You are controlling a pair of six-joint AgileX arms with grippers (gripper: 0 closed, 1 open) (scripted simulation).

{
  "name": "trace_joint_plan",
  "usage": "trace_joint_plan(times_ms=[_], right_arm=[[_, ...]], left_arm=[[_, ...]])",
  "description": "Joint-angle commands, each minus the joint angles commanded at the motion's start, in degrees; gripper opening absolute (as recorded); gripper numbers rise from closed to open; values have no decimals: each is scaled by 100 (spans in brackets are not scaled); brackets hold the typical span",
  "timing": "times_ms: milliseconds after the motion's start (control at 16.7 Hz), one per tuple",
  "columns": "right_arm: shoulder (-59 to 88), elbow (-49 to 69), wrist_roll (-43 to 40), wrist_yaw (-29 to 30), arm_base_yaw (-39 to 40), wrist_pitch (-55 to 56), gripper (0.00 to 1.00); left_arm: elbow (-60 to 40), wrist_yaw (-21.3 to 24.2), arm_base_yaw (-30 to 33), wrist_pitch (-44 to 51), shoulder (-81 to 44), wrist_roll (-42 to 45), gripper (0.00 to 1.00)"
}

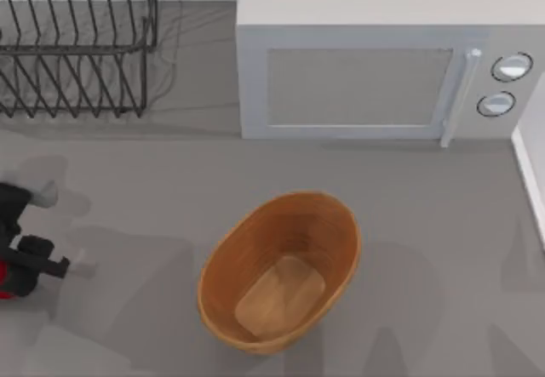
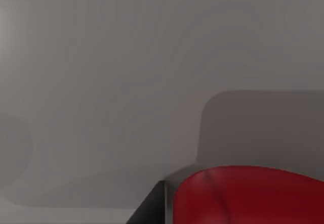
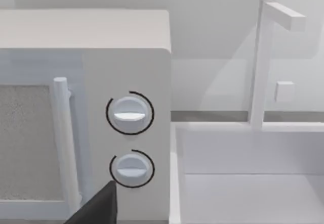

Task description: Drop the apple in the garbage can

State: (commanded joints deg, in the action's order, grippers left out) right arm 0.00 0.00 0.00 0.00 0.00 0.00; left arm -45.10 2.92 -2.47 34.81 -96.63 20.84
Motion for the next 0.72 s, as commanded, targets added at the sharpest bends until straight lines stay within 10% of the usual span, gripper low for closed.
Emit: trace_joint_plan(times_ms=[720], right_arm=[[0, 0, 0, 0, 0, 0, 100]], left_arm=[[-1781, -112, -9, 2590, 690, 29, 0]])
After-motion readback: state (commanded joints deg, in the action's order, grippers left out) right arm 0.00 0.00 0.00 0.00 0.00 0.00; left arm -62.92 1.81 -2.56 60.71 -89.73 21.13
